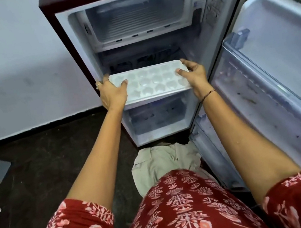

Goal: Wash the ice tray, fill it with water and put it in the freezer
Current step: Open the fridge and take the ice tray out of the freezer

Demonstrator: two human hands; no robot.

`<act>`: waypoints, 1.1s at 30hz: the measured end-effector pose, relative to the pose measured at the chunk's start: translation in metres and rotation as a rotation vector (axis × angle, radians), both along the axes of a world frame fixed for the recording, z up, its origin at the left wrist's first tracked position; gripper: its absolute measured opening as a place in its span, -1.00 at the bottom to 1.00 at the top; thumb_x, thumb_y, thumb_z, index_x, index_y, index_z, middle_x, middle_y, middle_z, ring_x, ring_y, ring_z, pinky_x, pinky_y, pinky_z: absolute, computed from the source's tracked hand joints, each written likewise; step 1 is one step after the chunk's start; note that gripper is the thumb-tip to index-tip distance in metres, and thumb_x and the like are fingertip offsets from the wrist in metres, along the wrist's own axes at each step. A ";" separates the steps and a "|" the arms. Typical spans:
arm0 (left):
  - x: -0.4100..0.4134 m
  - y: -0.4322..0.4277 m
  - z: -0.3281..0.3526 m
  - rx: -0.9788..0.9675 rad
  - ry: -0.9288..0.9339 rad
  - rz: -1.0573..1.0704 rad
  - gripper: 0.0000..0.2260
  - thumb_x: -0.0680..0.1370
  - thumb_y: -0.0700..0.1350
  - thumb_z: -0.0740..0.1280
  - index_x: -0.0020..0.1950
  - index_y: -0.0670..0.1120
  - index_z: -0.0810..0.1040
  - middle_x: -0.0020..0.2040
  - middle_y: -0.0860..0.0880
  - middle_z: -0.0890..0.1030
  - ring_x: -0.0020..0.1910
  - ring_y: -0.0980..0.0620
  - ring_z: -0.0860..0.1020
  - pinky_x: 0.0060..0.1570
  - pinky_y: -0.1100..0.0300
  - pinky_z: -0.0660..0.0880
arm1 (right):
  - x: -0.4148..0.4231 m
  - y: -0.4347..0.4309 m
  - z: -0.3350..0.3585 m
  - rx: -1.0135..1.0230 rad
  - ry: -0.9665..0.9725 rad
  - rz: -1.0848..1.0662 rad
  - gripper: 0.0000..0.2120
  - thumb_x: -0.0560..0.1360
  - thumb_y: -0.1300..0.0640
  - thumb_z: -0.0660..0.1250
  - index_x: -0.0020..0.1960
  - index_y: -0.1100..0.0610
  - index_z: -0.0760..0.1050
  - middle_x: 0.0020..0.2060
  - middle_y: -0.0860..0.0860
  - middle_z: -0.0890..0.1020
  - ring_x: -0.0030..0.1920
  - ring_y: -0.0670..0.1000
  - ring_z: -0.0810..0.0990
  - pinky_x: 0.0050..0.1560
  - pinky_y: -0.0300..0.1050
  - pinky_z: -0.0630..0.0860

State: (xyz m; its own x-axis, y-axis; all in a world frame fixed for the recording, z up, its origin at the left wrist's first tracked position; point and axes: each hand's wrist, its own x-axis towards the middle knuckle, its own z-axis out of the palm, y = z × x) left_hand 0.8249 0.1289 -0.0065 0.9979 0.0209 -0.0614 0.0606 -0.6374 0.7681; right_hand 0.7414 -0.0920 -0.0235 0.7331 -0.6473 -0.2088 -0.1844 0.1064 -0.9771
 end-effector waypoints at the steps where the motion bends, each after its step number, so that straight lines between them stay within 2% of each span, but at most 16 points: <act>1: -0.009 0.005 -0.004 -0.020 0.003 0.004 -0.41 0.45 0.10 0.40 0.41 -0.06 0.34 0.39 -0.13 0.28 0.08 -0.18 0.57 -0.01 -0.06 0.59 | -0.008 0.005 -0.002 0.003 0.000 -0.004 -0.56 0.45 0.34 0.40 0.31 0.29 0.44 0.23 0.17 0.55 0.17 0.08 0.56 0.22 -0.06 0.50; 4: -0.037 0.017 -0.014 -0.063 0.008 0.018 -0.42 0.46 0.08 0.41 0.41 -0.06 0.34 0.36 -0.14 0.29 0.10 -0.18 0.54 -0.02 -0.06 0.59 | -0.033 0.019 -0.006 -0.001 -0.001 -0.037 -0.57 0.43 0.32 0.42 0.29 0.28 0.46 0.22 0.18 0.56 0.22 0.12 0.55 0.25 -0.01 0.49; 7: -0.069 0.029 -0.019 -0.060 -0.005 0.025 -0.43 0.47 0.07 0.40 0.41 -0.09 0.34 0.32 -0.14 0.32 0.09 -0.20 0.53 0.00 -0.09 0.58 | -0.067 0.038 -0.009 -0.014 -0.007 -0.054 -0.57 0.43 0.32 0.43 0.28 0.30 0.46 0.17 0.14 0.58 0.13 0.06 0.57 0.18 -0.10 0.53; 11: -0.118 0.050 -0.018 -0.027 -0.002 0.025 -0.44 0.47 0.07 0.40 0.40 -0.08 0.35 0.30 -0.13 0.34 0.13 -0.18 0.52 0.03 -0.10 0.56 | -0.119 0.063 -0.013 -0.034 0.014 -0.082 -0.57 0.42 0.31 0.43 0.27 0.27 0.48 0.20 0.15 0.58 0.17 0.06 0.57 0.25 -0.06 0.49; 15: -0.168 0.074 -0.012 0.017 -0.010 -0.013 -0.46 0.49 0.05 0.38 0.41 -0.10 0.35 0.33 -0.13 0.33 0.15 -0.17 0.50 0.10 -0.06 0.52 | -0.170 0.089 -0.019 -0.026 0.024 -0.124 -0.59 0.42 0.28 0.44 0.26 0.23 0.50 0.13 0.08 0.61 0.08 -0.02 0.57 0.18 -0.14 0.52; 18: -0.206 0.090 -0.008 0.051 0.015 -0.037 -0.47 0.51 0.04 0.37 0.41 -0.11 0.33 0.35 -0.14 0.31 0.17 -0.16 0.49 0.12 0.04 0.45 | -0.207 0.108 -0.022 -0.022 0.037 -0.148 -0.58 0.42 0.28 0.44 0.27 0.24 0.50 0.16 0.08 0.60 0.11 -0.02 0.57 0.21 -0.12 0.51; 23: -0.251 0.109 -0.012 0.059 0.055 -0.087 -0.44 0.50 0.03 0.37 0.43 -0.10 0.29 0.35 -0.16 0.31 0.20 -0.16 0.47 0.11 0.07 0.41 | -0.264 0.136 -0.025 -0.058 0.057 -0.205 -0.56 0.43 0.27 0.44 0.29 0.25 0.48 0.22 0.09 0.57 0.21 0.04 0.54 0.28 -0.06 0.46; 28: -0.278 0.120 -0.023 0.074 0.079 -0.184 -0.44 0.50 0.02 0.38 0.42 -0.10 0.29 0.33 -0.16 0.31 0.19 -0.19 0.47 0.07 0.04 0.42 | -0.310 0.161 -0.038 -0.071 0.082 -0.303 -0.55 0.45 0.27 0.42 0.32 0.27 0.45 0.19 0.09 0.57 0.07 -0.06 0.53 0.15 -0.27 0.46; 31: -0.289 0.125 -0.030 0.079 0.093 -0.273 -0.44 0.49 0.02 0.39 0.42 -0.12 0.28 0.32 -0.17 0.32 0.19 -0.19 0.47 0.08 0.02 0.42 | -0.333 0.174 -0.052 -0.033 0.094 -0.389 -0.53 0.45 0.29 0.42 0.33 0.28 0.43 0.13 0.06 0.57 0.04 -0.06 0.53 0.13 -0.24 0.47; 33: -0.296 0.128 -0.032 0.087 0.113 -0.350 -0.44 0.49 0.02 0.39 0.41 -0.13 0.29 0.32 -0.18 0.32 0.19 -0.20 0.47 0.09 -0.01 0.43 | -0.351 0.185 -0.059 -0.008 0.107 -0.470 -0.50 0.44 0.31 0.42 0.35 0.29 0.40 0.11 0.09 0.58 0.04 -0.04 0.53 0.03 -0.33 0.48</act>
